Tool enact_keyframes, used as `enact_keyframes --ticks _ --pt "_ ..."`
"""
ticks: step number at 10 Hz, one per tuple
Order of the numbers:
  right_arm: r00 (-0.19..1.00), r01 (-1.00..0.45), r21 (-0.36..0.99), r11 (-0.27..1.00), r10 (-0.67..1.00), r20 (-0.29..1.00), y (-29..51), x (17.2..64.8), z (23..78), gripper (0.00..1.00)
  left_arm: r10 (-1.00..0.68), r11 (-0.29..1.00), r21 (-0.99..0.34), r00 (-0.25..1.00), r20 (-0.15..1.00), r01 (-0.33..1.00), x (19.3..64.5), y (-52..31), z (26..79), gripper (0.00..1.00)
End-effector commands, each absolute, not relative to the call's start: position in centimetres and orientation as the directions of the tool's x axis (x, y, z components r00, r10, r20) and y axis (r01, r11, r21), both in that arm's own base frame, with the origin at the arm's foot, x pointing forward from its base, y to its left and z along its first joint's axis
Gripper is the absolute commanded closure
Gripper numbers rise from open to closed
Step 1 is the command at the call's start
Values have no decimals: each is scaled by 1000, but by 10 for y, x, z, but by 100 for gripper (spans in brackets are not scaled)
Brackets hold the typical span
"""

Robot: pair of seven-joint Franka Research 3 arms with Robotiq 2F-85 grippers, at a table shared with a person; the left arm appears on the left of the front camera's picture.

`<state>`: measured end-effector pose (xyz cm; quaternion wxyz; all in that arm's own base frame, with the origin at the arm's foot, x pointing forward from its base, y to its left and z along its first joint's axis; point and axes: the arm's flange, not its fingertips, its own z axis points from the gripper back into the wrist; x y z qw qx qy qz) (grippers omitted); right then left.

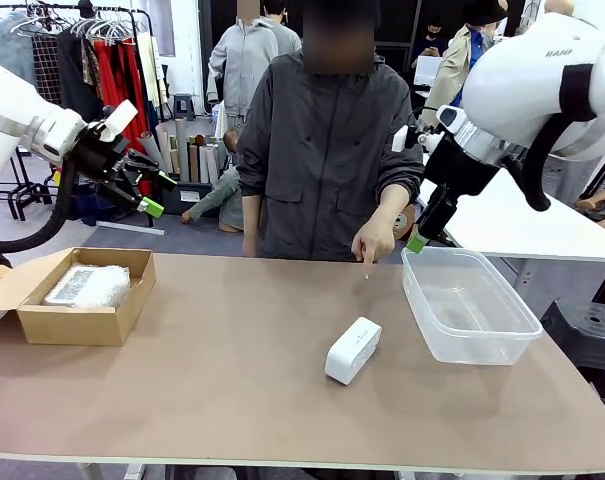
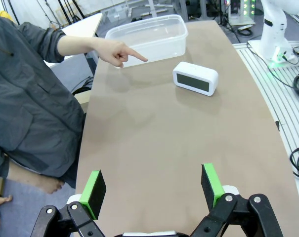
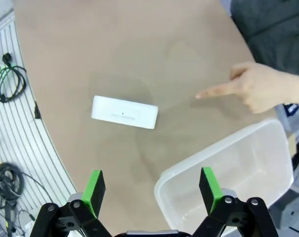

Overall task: Separate and place wrapped and unwrapped clocks.
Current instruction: Pick up the Digital clock indicated by the person.

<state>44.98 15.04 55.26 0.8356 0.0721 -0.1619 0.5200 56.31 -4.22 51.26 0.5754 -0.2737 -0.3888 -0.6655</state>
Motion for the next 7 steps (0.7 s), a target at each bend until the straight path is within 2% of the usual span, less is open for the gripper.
enact_keyframes --ticks 1,2,7 --pt "322 -940 44 337 839 438 144 454 562 0 -553 -28 211 -192 811 977 558 -42 512 0" --pt "407 -892 -48 449 846 346 150 450 553 0 -553 -28 211 -192 811 977 558 -42 512 0" --pt "385 -906 -28 422 850 359 148 450 553 0 -553 -28 211 -192 811 977 558 -42 512 0"
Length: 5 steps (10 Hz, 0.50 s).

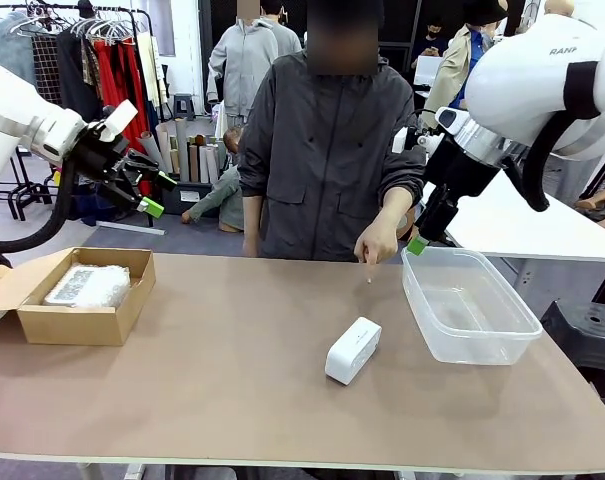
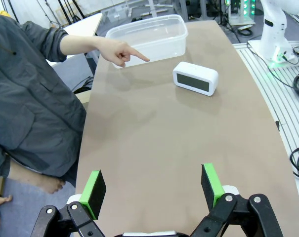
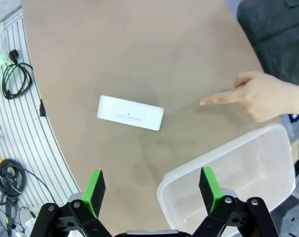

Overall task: Separate and place wrapped and unwrapped clocks.
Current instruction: Pick up the Digital clock indicated by the person.

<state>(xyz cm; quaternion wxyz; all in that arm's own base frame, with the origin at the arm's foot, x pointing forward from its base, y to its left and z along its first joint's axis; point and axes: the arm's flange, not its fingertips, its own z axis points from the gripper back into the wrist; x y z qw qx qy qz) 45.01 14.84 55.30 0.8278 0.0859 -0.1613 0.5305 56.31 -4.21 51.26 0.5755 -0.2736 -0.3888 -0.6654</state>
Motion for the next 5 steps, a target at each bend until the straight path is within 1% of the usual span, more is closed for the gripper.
enact_keyframes --ticks 1,2,3,4,5 --pt "395 -888 -68 454 830 393 163 449 561 0 -553 -28 211 -192 811 977 558 -42 512 0" --pt "457 -851 -85 519 809 369 186 442 564 0 -553 -28 211 -192 811 977 558 -42 512 0" --pt "535 -805 -68 589 771 346 205 439 569 0 -553 -28 211 -192 811 977 558 -42 512 0" --pt "629 -740 -61 669 722 286 226 432 569 0 -553 -28 211 -192 811 977 558 -42 512 0" --pt "676 -720 9 694 700 230 245 425 571 0 -553 -28 211 -192 811 977 558 -42 512 0"
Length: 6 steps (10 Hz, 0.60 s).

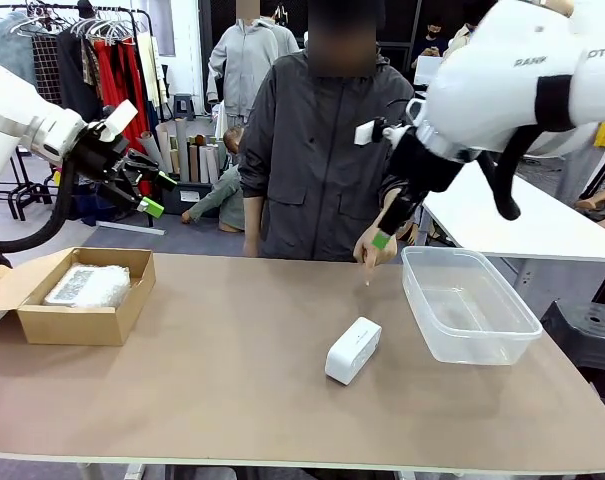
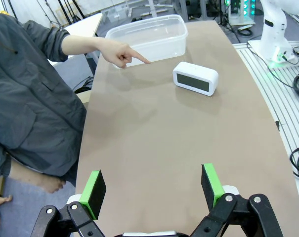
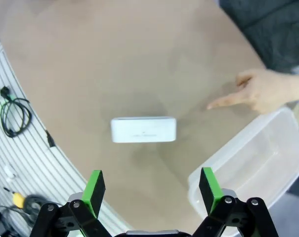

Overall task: Separate and place wrapped and unwrapped clocks.
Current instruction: Pick up the Digital clock indicated by the person.

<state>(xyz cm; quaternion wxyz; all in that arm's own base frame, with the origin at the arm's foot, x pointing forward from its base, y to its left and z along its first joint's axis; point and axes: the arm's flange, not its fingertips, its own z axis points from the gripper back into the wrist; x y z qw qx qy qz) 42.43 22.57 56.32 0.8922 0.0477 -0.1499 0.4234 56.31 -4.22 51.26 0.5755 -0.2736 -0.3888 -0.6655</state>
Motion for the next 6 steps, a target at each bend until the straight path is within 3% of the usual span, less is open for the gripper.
enact_keyframes --ticks 1,3,6 --pt "725 -671 -13 741 661 193 268 415 575 0 -553 -28 211 -192 811 977 558 -42 512 0" --pt "873 -470 2 882 465 148 284 409 575 0 -553 -28 211 -192 811 977 558 -42 512 0" --pt "918 -268 -92 959 283 278 290 396 556 0 -553 -28 211 -192 811 977 558 -42 512 0"
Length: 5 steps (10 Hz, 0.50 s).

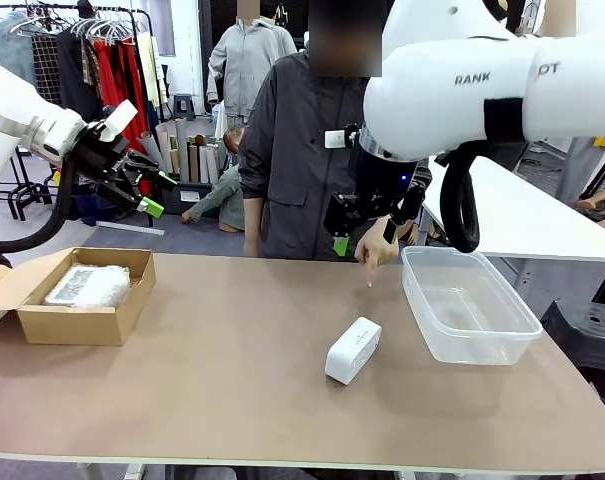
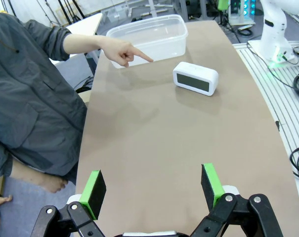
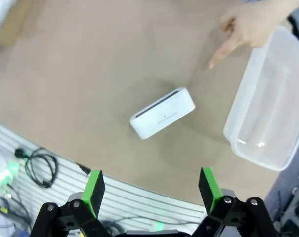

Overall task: Separate and place wrapped and unwrapped clocks.
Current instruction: Pick up the Digital clock indicated by the person.

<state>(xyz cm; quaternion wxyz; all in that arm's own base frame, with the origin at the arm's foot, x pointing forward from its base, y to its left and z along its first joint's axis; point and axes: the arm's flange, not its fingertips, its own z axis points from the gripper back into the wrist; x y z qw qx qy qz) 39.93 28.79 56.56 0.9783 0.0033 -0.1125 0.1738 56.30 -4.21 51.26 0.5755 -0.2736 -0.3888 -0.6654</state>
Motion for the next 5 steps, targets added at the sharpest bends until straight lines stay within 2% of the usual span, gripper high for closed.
enact_keyframes --ticks 1,2,4,5 --pt "919 -213 -76 974 226 323 285 397 546 0 -553 -28 211 -192 811 977 558 -42 512 0" --pt "934 -162 -77 984 178 310 278 402 532 0 -553 -28 211 -192 811 977 558 -42 512 0" --pt "926 -216 -48 975 220 306 262 414 517 0 -553 -28 211 -192 811 977 558 -42 512 0" --pt "937 -209 -49 977 214 277 276 406 535 0 -553 -28 211 -192 811 977 558 -42 512 0"
